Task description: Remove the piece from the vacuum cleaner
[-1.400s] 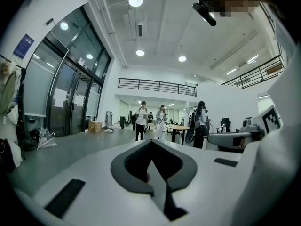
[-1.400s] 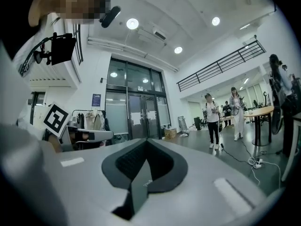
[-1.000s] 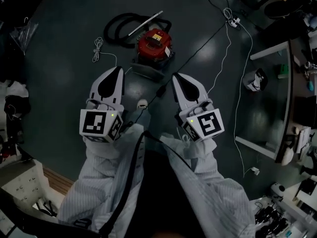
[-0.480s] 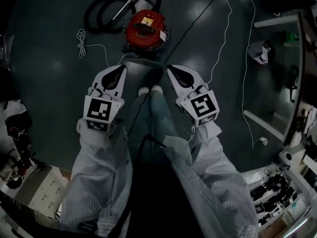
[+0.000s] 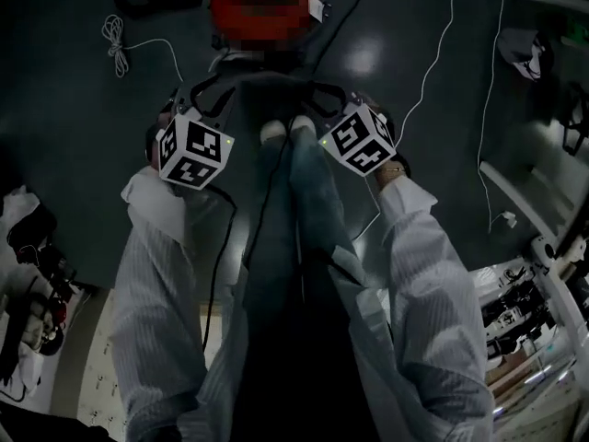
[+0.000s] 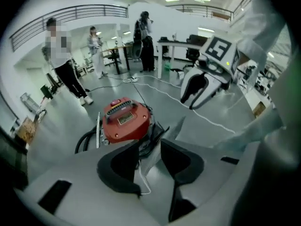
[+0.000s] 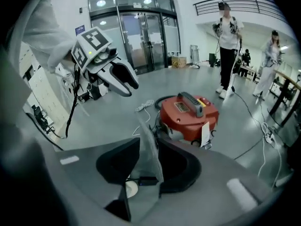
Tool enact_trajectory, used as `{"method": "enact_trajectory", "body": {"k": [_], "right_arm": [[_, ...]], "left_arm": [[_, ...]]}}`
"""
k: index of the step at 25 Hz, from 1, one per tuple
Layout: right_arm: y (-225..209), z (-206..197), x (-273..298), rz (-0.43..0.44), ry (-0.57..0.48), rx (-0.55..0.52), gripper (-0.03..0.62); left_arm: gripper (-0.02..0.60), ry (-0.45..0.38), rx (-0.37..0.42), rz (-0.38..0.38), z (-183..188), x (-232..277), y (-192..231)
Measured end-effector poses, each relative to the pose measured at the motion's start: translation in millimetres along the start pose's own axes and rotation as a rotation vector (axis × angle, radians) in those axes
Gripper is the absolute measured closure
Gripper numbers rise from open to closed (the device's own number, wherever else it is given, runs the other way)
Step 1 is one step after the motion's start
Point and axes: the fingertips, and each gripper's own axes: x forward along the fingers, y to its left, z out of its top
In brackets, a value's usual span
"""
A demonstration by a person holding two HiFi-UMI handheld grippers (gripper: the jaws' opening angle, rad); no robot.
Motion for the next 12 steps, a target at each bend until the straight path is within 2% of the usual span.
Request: {"method": "enact_trajectory", "body": {"k": [7,12], "right_arm": [[-15,-64,72,0.043,0.18,-0.095,0.467],[-17,-88,105,0.085,0.263,-0.141,0.467]], "left_arm": [[0.431,0.19,0.295,-0.075,-59,98,-26],[0.433,0.287,0.436,-0.026,-78,141,-24]]}}
